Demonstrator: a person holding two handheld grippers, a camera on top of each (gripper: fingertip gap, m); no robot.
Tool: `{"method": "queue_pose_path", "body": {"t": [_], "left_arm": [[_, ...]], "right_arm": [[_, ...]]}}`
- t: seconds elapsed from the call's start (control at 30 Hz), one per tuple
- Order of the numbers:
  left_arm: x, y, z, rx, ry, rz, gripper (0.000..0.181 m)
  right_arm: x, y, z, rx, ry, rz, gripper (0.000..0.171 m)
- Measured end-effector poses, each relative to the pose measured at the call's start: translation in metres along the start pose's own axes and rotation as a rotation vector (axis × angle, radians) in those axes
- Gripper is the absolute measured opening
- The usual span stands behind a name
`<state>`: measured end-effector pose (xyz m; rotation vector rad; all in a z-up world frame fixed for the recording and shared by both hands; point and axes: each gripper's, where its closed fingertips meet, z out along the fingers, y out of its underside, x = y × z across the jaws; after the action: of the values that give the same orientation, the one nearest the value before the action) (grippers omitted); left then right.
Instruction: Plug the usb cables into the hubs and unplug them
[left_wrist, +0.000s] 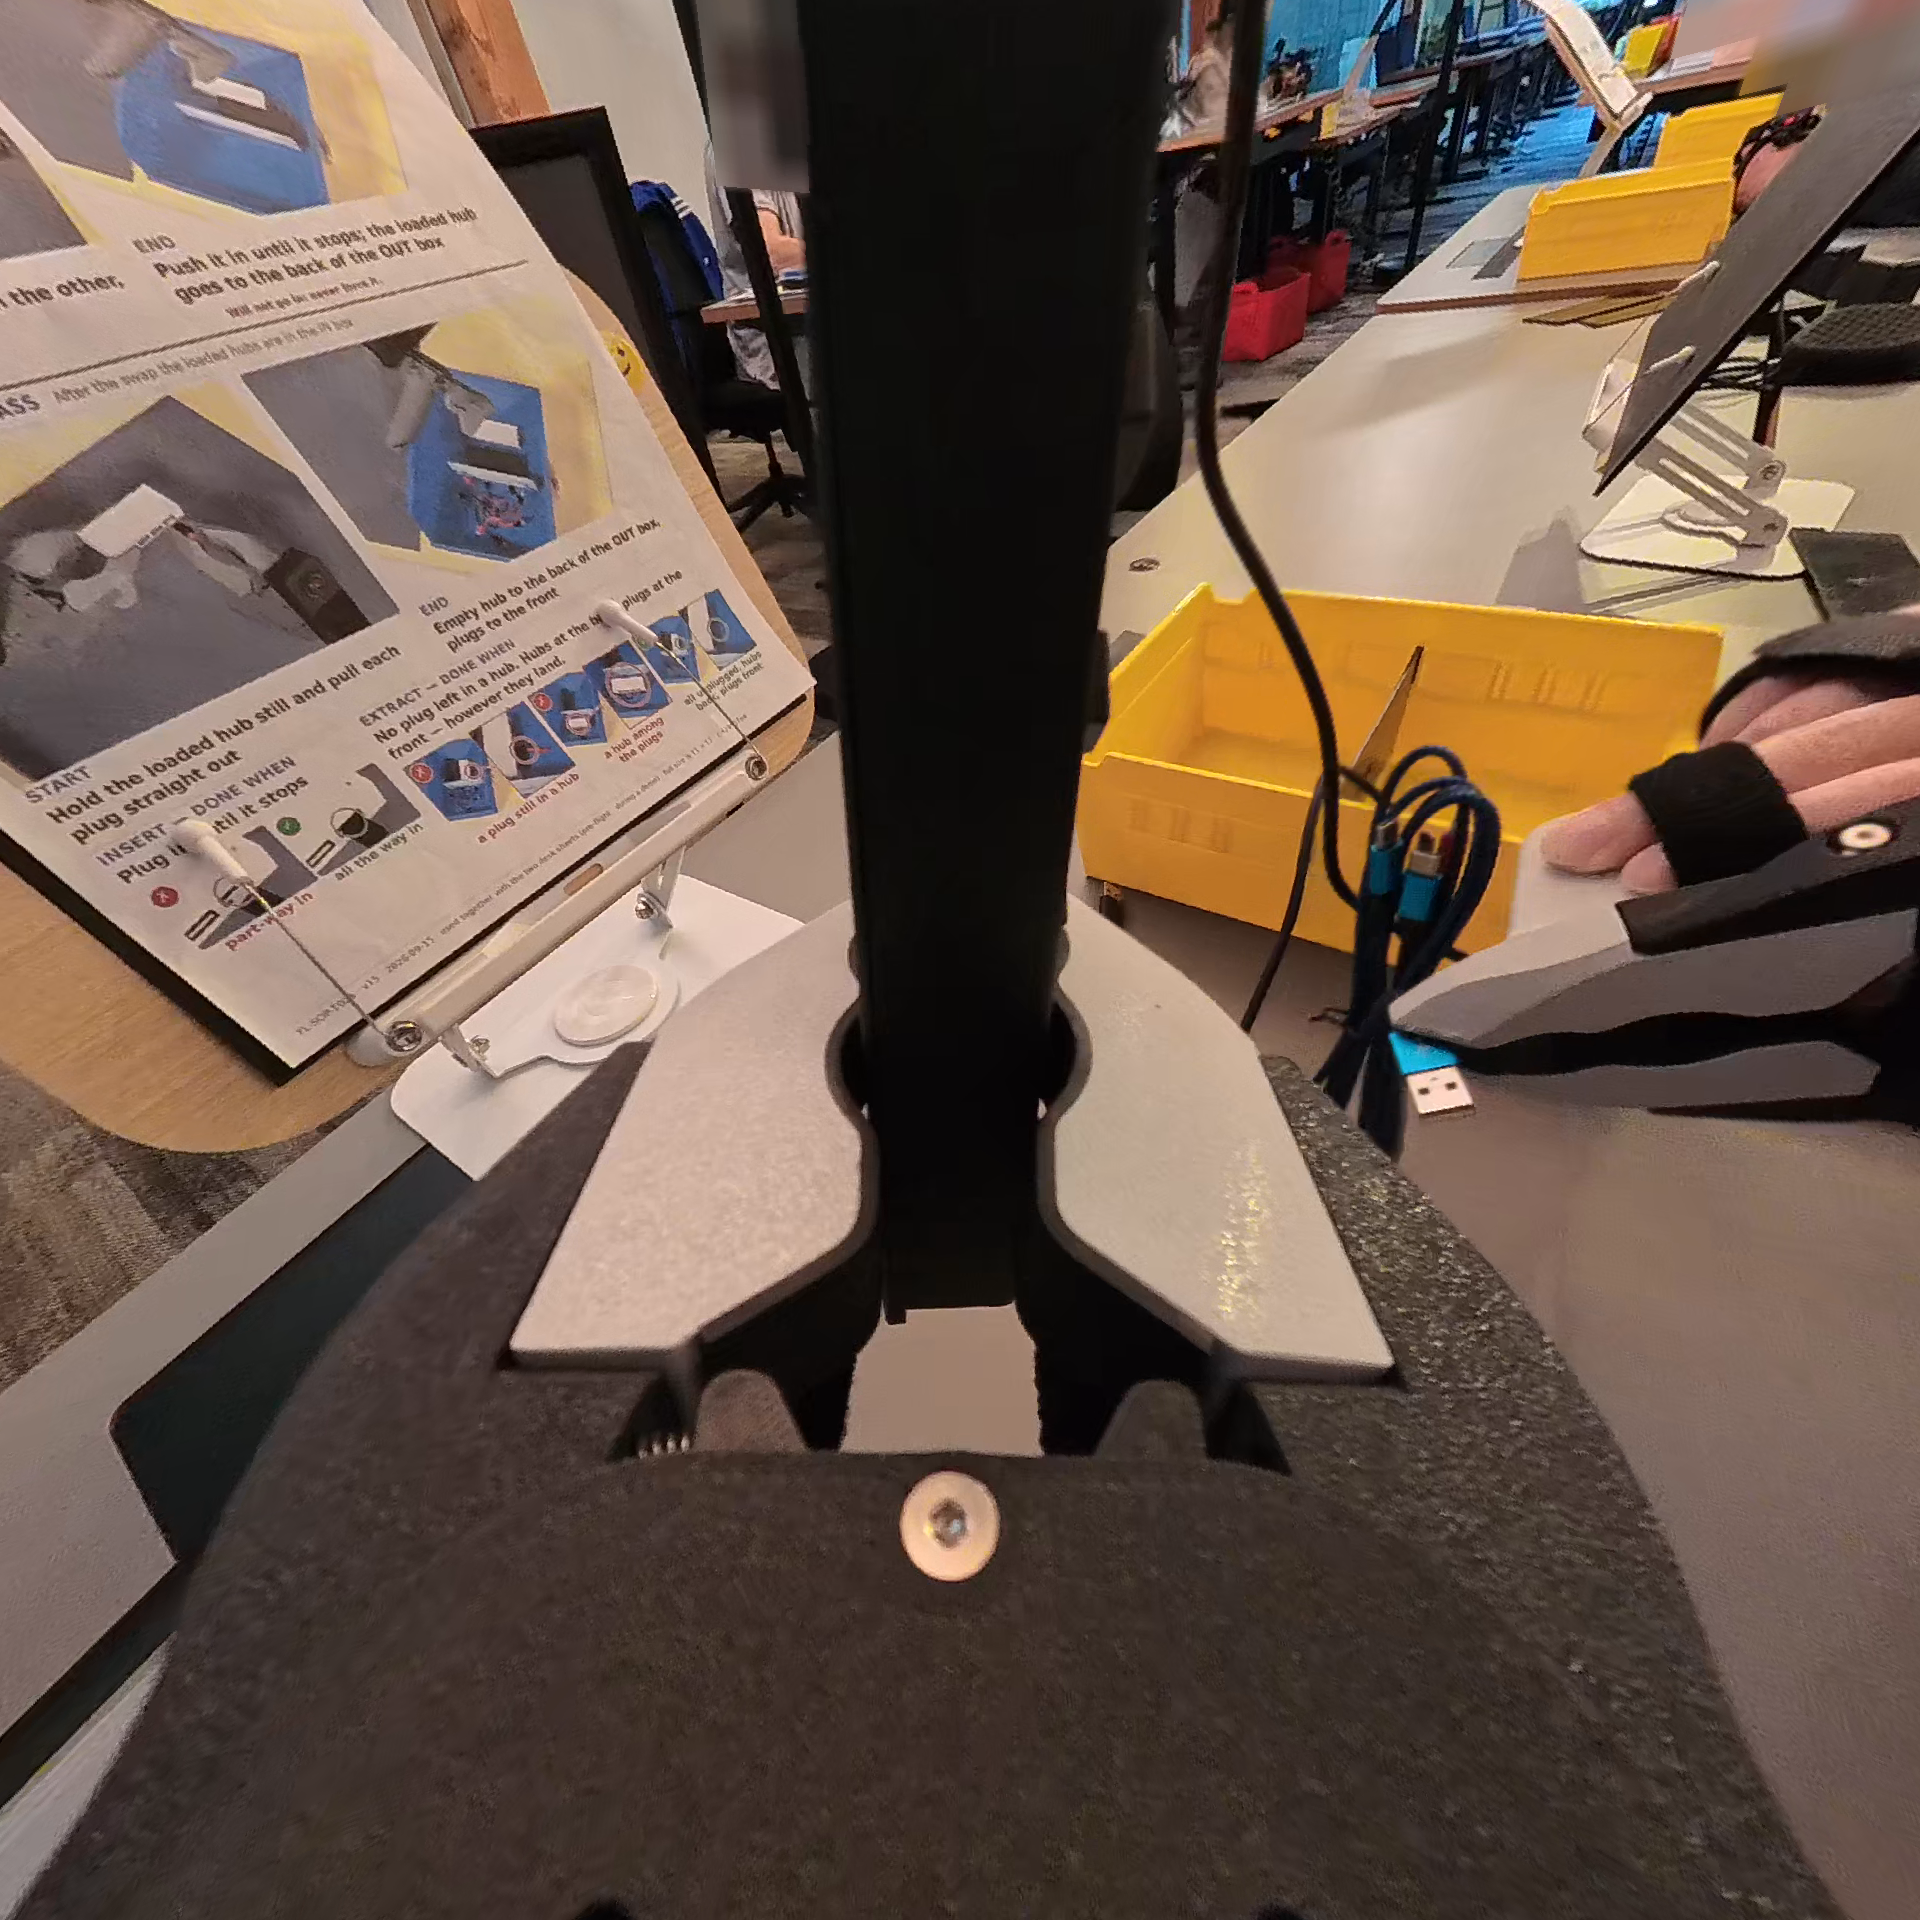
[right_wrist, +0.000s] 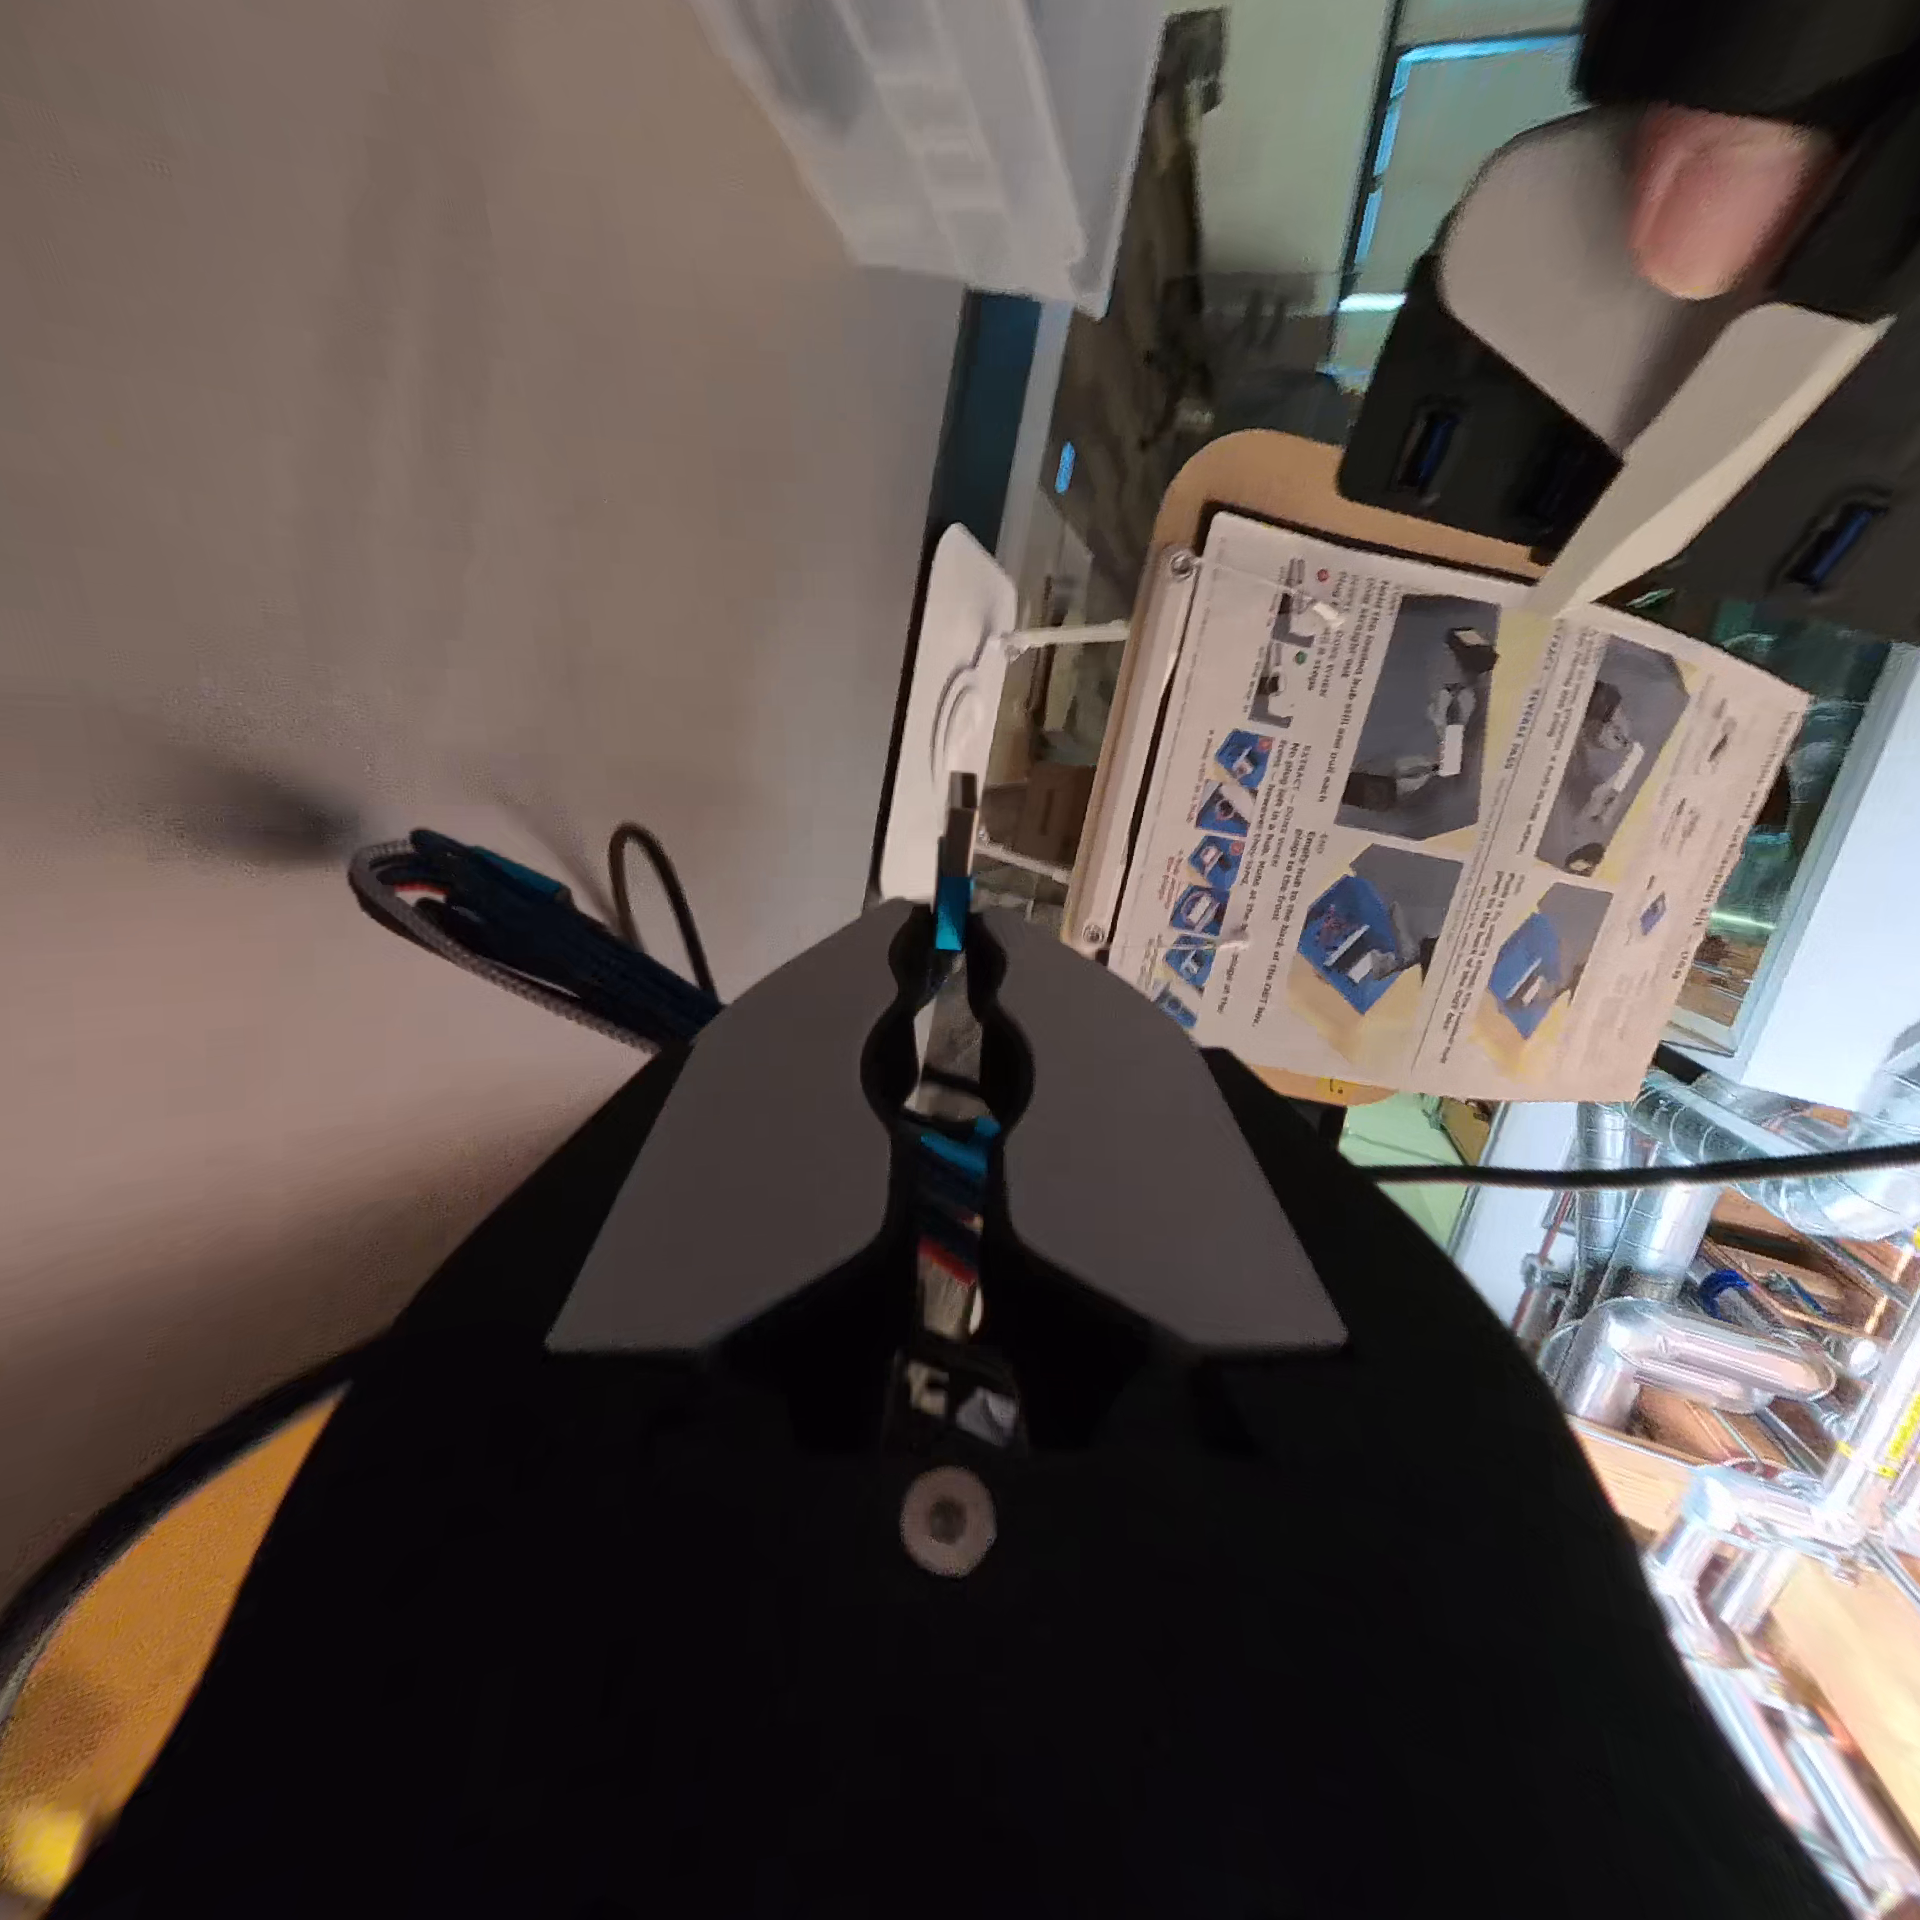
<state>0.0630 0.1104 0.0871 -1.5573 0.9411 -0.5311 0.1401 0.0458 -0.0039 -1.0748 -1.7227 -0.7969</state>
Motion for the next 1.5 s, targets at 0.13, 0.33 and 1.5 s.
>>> {"method": "queue_pose_path", "body": {"t": [0.13, 0.33, 1.5], "left_arm": [[0.003, -0.003, -0.002, 0.015, 0.018, -0.011, 0.025], [0.006, -0.008, -0.004, 0.032, 0.034, -0.016, 0.025], [0.004, -0.013, -0.01, 0.064, 0.06, -0.04, 0.025]], "right_arm": [[-0.01, 0.006, -0.012, -0.117, -0.112, -0.071, 0.007], [-0.056, -0.027, 0.006, -0.275, -0.144, -0.083, 0.007], [-0.126, -0.091, 0.016, 0.083, -0.886, 0.877, 0.02]]}}
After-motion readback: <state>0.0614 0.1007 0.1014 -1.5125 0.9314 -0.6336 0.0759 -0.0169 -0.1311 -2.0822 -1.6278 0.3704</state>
